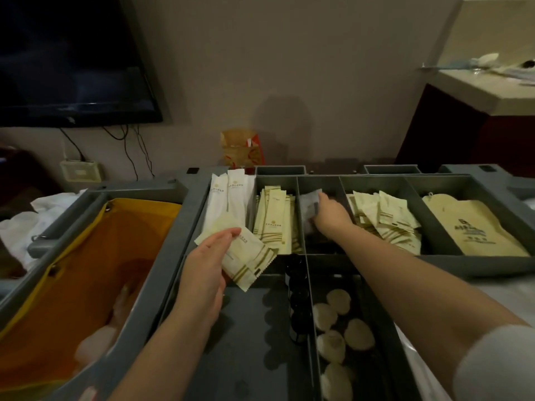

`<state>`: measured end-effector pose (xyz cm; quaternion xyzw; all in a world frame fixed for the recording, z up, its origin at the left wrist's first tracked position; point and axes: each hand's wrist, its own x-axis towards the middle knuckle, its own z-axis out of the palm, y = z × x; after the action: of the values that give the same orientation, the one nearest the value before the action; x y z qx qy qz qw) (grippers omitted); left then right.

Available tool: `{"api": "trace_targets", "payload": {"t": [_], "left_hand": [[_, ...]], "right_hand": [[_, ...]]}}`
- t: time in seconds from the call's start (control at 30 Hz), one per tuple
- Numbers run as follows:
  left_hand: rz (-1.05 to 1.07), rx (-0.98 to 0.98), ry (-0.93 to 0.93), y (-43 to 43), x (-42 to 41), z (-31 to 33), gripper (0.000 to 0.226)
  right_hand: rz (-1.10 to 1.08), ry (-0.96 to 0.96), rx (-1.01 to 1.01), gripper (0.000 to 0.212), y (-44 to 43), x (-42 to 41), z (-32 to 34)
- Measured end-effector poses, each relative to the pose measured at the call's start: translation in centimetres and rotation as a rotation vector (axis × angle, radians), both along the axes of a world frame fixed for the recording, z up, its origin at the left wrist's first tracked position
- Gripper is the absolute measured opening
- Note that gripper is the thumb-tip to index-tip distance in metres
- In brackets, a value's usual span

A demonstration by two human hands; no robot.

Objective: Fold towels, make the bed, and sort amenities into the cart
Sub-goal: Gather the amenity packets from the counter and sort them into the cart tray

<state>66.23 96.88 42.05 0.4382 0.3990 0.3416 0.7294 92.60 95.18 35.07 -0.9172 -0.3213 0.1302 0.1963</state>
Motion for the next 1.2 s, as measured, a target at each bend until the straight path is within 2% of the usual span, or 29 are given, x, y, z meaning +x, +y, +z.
{"api": "trace_targets", "payload": {"t": [0.07, 0.13, 0.27, 0.4, 0.6, 0.7, 0.83, 0.97, 1.13, 1.2], "left_hand": [[-0.028, 0.0, 0.018, 0.0, 0.0, -0.2, 0.023], [-0.067, 0.002, 0.025, -0.4, 0.2, -0.3, 0.024], [-0.136, 0.024, 0.014, -1.4, 1.2, 0.1, 0.029], [-0.245, 0.091, 0.016, -3.0, 2.7, 0.6, 0.032], [-0.446, 0.182, 0.006, -6.9, 4.7, 1.6, 0.028], [-0.495, 0.222, 0.032, -8.2, 5.7, 1.2, 0.028], [-0.507, 0.22, 0.042, -9.1, 6.9, 0.3, 0.023], [-0.438, 0.308, 0.092, -8.7, 7.4, -0.7, 0.02], [-0.359, 0.591, 0.243, -8.2, 6.7, -1.6, 0.02], [-0.33, 0.625, 0.278, -8.0, 6.2, -1.6, 0.02]], "right_hand": [[0.078, -0.158, -0.086, 0.059, -0.3, -0.2, -0.3], [0.13, -0.256, -0.046, 0.046, -1.4, -0.5, 0.7], [0.075, -0.212, 0.276, 0.025, -5.9, -2.0, 4.5], [0.174, -0.033, 0.482, 0.02, -11.2, -7.0, 7.5], [0.131, 0.35, 0.745, 0.053, -15.9, -12.5, 6.9], [0.077, 0.428, 0.889, 0.044, -17.2, -13.2, 5.6], [0.016, 0.336, 0.865, 0.025, -18.6, -12.7, 4.4], [-0.146, 0.379, 0.858, 0.012, -19.9, -8.0, 5.4], [-0.209, 0.251, 0.678, 0.021, -18.3, 0.6, 5.7], [-0.199, 0.204, 0.566, 0.026, -16.3, 3.6, 5.0]]}}
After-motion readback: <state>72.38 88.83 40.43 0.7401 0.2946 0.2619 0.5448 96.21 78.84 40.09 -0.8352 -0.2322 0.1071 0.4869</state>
